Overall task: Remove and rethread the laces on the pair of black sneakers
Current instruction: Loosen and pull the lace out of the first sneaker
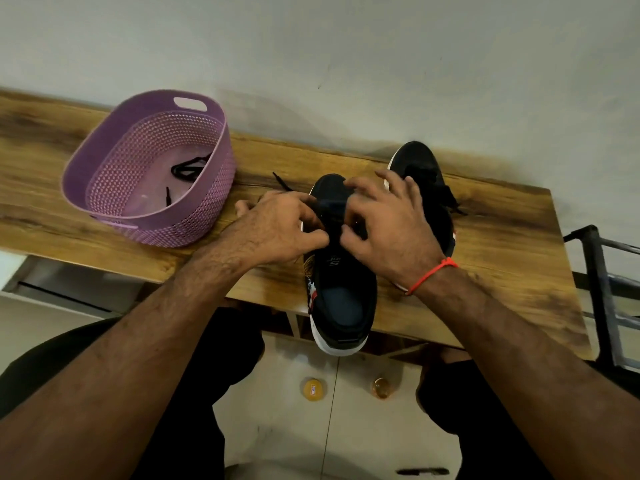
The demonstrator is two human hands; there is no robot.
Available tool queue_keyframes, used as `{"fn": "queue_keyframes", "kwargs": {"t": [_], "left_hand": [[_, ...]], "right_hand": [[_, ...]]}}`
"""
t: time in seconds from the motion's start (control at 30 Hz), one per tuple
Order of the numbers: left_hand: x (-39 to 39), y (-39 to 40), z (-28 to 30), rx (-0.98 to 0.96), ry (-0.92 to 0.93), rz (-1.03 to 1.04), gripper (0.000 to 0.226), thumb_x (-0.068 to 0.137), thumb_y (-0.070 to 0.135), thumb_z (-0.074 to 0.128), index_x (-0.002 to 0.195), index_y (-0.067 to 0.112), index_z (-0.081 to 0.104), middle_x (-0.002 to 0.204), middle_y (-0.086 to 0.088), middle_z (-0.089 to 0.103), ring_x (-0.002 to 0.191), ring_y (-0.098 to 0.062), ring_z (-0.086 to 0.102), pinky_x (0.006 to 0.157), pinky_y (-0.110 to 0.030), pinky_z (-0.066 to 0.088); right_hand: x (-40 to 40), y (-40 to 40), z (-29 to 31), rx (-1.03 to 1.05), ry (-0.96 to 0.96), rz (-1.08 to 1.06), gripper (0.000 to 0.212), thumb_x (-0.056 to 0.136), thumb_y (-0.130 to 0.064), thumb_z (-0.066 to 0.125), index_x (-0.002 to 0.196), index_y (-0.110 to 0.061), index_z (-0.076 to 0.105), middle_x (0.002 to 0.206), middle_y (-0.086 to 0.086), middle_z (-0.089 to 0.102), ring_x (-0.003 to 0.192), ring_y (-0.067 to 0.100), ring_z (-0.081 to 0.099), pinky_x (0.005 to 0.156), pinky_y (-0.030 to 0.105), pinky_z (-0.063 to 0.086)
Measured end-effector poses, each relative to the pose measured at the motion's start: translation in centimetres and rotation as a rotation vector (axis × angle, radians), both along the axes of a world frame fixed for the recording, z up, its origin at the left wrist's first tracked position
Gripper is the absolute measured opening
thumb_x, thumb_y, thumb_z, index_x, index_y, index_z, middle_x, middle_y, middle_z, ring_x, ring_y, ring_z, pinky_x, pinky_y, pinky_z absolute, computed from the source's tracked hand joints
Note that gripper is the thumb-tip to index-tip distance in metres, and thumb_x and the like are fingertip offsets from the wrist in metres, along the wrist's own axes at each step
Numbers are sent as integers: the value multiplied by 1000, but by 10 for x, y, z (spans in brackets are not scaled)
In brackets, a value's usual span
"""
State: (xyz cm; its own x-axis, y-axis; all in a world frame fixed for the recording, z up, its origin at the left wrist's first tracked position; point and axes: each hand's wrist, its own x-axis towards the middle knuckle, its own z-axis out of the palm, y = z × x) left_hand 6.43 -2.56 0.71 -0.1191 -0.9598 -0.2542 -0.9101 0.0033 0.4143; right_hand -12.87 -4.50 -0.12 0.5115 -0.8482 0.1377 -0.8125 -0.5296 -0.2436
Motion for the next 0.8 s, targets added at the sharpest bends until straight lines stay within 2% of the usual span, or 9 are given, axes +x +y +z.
{"fn": "queue_keyframes", "kwargs": {"t": [0.1,0.17,0.23,0.3,0.37,0.47,0.6,0.7,0.8], "left_hand": [[0,-2,2,43,-36,22,43,86,56,61,126,42,66,156,24,36,146,-17,29,104,-62,23],[0,-3,2,79,-27,29,49,86,54,61,134,42,60,158,20,33,148,-19,26,106,-65,21],[-2,-2,3,94,10,36,50,87,51,62,136,43,58,158,18,33,148,-20,25,106,-65,20],[-3,-2,3,98,29,38,50,87,49,62,137,43,57,158,19,33,147,-21,26,106,-65,21],[-3,-2,4,99,37,35,52,86,51,61,137,43,57,157,19,35,146,-21,28,105,-63,22],[-3,-2,4,108,61,22,72,70,65,52,139,43,55,155,18,38,146,-21,30,108,-64,25],[-3,-1,4,77,68,17,95,52,73,37,139,41,56,152,18,41,143,-20,36,110,-62,31],[-3,-1,5,116,65,36,80,70,66,54,145,36,51,156,17,37,146,-20,31,113,-64,26],[-3,-3,3,118,34,48,70,84,54,62,150,36,44,160,16,31,149,-20,25,112,-65,22]], "right_hand": [[-13,-16,9,0,-231,-156,12,75,-28,57,74,-16,54,106,4,65,117,29,51,106,44,35],[-21,-23,13,45,-285,-245,11,76,-22,62,73,-17,52,96,3,60,106,26,52,98,35,37],[-23,-22,11,92,-238,-241,11,78,-17,62,87,-18,56,109,4,58,121,28,47,109,39,32],[-16,-13,8,101,-131,-130,25,82,-22,62,106,-21,59,137,7,49,144,33,25,121,52,14],[-4,-2,4,59,30,7,31,86,-39,62,114,-26,59,152,5,35,151,34,5,120,61,0],[7,8,-5,49,195,65,38,92,-48,57,122,-26,59,161,3,23,152,36,-3,119,64,-3],[6,0,-9,26,-27,39,17,89,-34,60,97,-20,64,144,2,49,146,33,24,120,57,14],[-7,-17,7,9,-381,-195,14,78,-22,60,74,-10,55,105,10,66,108,29,58,94,38,46],[-26,-33,19,-5,-456,-436,11,81,-20,61,78,-10,56,99,11,64,99,26,57,80,28,42]]}}
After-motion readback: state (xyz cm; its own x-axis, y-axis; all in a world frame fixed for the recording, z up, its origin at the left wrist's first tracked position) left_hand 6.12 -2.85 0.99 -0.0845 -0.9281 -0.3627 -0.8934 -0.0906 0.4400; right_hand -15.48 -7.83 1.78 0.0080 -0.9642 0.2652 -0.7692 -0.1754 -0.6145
